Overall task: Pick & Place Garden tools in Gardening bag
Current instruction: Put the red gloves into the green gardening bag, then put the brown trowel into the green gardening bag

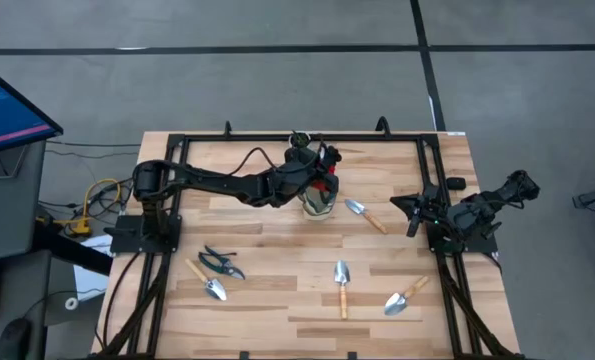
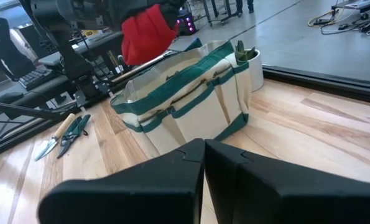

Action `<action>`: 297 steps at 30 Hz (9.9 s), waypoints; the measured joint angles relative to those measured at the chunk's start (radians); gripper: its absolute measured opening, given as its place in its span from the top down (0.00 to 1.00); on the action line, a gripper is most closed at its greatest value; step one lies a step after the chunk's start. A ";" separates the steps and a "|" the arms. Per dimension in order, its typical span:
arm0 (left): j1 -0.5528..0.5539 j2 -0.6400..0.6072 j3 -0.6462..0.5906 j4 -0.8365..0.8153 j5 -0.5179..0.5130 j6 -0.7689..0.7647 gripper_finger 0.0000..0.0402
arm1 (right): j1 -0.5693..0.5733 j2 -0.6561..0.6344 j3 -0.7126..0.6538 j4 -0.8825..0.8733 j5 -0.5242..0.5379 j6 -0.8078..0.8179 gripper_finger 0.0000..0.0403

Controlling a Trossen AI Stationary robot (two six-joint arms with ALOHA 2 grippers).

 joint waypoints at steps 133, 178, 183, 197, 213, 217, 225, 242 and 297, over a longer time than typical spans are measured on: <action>-0.480 -0.796 -0.005 -1.123 0.163 -0.176 0.26 | -0.659 1.677 1.094 0.092 -0.603 -0.393 0.99; -0.421 -0.796 -0.005 -1.138 0.280 -0.176 0.26 | -0.366 1.178 1.331 -0.240 -0.569 -0.227 1.00; -0.378 -0.803 -0.005 -1.139 0.395 -0.176 0.26 | -0.294 1.123 1.331 -0.237 -0.469 -0.227 1.00; -0.367 -0.866 -0.005 -1.140 0.431 -0.173 0.26 | -0.465 1.322 1.331 -0.355 -0.298 -0.243 0.88; -0.367 -0.912 -0.005 -1.142 0.431 -0.153 0.26 | -0.763 1.797 1.330 -0.237 -0.728 -0.455 0.86; -0.367 -0.911 -0.005 -1.142 0.432 -0.153 0.26 | -0.785 1.868 1.331 -0.238 -0.808 -0.472 0.86; -0.367 -0.911 -0.005 -1.155 0.433 -0.156 0.26 | -0.768 1.852 1.330 -0.336 -0.812 -0.474 0.86; -0.441 -0.904 -0.268 -1.313 0.645 -0.346 0.26 | -0.621 1.385 1.332 -0.481 -0.730 -0.330 0.85; -0.892 -0.612 -0.480 -1.286 0.522 -0.269 0.26 | -0.057 1.105 1.123 -0.590 -0.364 0.211 0.69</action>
